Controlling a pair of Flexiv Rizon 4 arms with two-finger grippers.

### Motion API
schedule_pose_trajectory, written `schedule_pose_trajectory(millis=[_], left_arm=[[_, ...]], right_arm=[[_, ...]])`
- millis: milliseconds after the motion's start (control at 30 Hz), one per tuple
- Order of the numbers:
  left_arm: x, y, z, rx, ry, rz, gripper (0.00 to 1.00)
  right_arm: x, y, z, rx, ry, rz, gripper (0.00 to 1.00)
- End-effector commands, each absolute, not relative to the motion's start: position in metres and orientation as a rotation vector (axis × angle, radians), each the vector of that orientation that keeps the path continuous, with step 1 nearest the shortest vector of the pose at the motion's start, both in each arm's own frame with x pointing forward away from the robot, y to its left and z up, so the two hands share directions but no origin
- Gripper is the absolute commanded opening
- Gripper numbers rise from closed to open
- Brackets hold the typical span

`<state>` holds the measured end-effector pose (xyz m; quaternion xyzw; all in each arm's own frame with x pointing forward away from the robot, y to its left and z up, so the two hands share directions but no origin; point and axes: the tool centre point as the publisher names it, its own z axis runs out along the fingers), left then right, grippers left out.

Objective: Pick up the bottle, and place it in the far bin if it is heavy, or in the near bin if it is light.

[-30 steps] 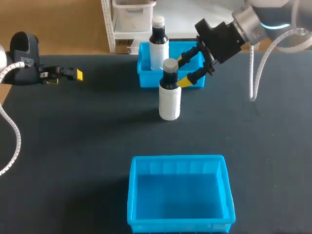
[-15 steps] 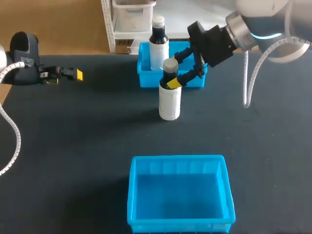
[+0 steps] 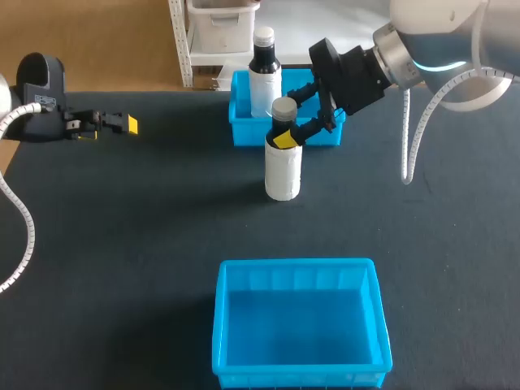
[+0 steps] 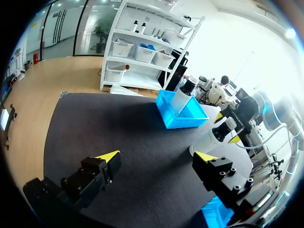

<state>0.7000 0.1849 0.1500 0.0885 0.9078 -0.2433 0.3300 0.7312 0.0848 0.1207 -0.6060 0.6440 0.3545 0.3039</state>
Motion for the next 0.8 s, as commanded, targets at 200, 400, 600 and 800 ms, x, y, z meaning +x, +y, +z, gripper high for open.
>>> schedule_pose_trajectory(millis=[200,400,600,800], left_arm=[[0.7,0.185,0.15,0.231,2.374,-0.636,1.0],[0.7,0.185,0.15,0.231,2.374,-0.636,1.0],[0.7,0.185,0.15,0.231,2.374,-0.636,1.0],[0.7,0.185,0.15,0.231,2.374,-0.636,1.0]], right_arm=[[0.7288,0.0845,0.1214,-1.603,1.705,0.934,0.75],[0.7279,0.0844,0.1209,-1.604,1.706,0.934,0.53],[0.7265,0.0839,0.1203,-1.606,1.705,0.935,0.48],[0.7252,0.082,0.121,-1.602,1.704,0.934,0.29]])
